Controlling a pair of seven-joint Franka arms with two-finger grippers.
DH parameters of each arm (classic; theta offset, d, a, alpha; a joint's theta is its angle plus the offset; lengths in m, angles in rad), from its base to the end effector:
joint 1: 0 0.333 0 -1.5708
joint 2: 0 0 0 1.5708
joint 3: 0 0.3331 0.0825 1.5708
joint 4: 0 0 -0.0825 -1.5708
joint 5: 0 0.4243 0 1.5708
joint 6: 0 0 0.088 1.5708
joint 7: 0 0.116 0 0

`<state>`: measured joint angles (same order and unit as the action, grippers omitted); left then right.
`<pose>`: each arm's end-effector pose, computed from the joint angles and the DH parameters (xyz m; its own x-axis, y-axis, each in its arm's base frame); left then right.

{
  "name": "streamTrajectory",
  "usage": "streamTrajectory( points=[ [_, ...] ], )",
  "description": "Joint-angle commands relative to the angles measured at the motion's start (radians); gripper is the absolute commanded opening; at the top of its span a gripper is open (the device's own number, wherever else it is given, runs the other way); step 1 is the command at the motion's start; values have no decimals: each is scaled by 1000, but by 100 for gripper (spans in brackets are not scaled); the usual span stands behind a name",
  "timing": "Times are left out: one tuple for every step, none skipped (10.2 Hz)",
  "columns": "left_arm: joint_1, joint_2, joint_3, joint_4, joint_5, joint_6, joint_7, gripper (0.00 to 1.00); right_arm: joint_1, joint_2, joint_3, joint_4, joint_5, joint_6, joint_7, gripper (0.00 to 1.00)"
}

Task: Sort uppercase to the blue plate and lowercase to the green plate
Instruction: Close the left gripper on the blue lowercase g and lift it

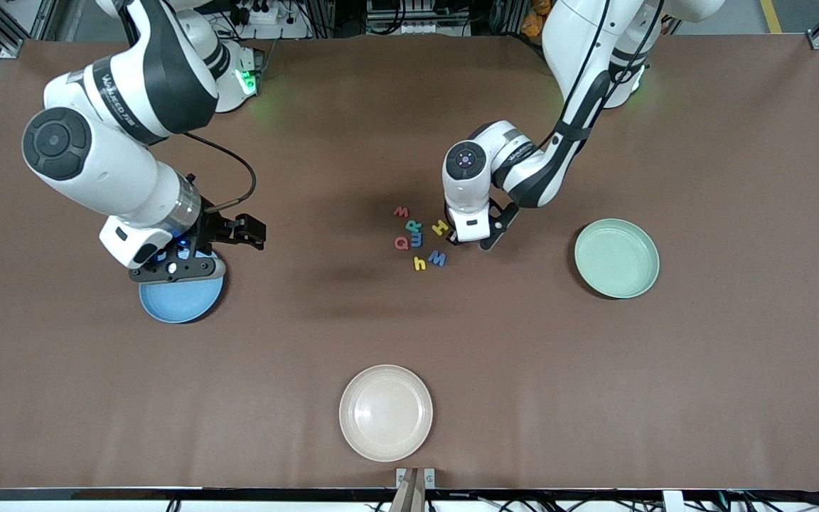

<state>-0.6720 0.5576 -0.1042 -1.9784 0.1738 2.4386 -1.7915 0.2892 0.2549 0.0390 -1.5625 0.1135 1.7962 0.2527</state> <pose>0.4521 -0.4424 0.1479 0.6298 0.7742 0.0639 0.7764 -0.6248 -0.0820 0.6421 0.2272 0.4939 0.9974 0.0506 -0.0518 0.0446 -0.9929 -0.1101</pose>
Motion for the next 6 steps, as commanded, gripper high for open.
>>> streamTrajectory(
  points=[
    [-11,-8,9,-7,30,10,-9,19,-12,-5,2,19,-12,-20,11,100],
    [-9,-12,9,-5,30,4,10,17,-13,-3,1,19,-12,-20,11,99],
    [-6,-16,9,-4,29,1,23,15,-18,-2,1,18,-12,-18,11,99],
    [-3,-25,9,-2,29,-13,52,13,-27,-2,1,18,-12,-20,10,99],
    [11,-36,9,-2,29,-44,96,9,-27,-2,1,18,-11,-18,11,99],
    [24,-54,8,1,29,-88,154,4,-27,0,1,18,-11,-18,13,99]
  ],
)
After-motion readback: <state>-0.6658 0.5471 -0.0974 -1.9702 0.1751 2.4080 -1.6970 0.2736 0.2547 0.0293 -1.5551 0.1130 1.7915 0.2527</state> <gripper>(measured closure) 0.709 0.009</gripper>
